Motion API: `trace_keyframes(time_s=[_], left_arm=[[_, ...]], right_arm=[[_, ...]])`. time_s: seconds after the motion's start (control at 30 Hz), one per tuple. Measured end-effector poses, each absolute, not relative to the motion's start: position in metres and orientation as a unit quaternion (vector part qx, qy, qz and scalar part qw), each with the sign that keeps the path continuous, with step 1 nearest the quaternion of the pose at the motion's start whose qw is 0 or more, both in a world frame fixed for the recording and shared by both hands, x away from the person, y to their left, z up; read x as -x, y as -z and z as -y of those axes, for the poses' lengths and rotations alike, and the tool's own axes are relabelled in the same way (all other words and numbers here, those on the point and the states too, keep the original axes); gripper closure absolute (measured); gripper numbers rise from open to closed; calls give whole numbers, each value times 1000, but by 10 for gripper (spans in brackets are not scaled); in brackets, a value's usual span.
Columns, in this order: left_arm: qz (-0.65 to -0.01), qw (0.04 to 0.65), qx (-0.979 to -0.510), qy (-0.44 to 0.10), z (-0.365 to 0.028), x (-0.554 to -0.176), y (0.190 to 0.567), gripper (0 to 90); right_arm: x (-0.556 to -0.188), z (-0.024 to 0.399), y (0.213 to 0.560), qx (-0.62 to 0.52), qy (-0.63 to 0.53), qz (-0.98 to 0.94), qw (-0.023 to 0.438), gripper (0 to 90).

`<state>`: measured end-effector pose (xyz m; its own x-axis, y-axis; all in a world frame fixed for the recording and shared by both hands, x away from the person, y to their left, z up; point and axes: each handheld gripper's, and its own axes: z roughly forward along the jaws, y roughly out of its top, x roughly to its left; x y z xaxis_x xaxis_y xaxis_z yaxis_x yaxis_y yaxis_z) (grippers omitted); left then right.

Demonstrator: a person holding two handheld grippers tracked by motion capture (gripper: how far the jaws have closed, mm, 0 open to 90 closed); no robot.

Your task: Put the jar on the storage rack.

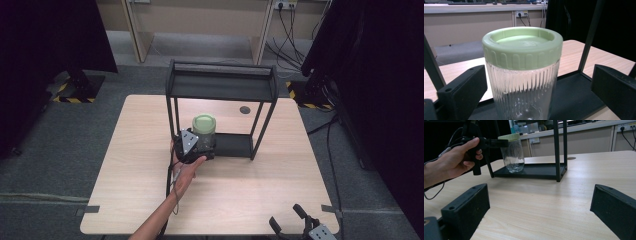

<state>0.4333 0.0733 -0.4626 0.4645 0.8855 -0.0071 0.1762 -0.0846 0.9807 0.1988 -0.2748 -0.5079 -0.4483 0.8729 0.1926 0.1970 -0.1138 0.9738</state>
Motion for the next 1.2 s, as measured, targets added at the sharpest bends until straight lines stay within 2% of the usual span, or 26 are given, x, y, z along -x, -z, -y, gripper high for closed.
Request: trace_keyframes(time_s=[1.2], left_arm=[[-371, 585, -658, -293, -85, -390, 459, 1]], right_arm=[[-199, 275, 508, -445, -601, -602, 281, 23]])
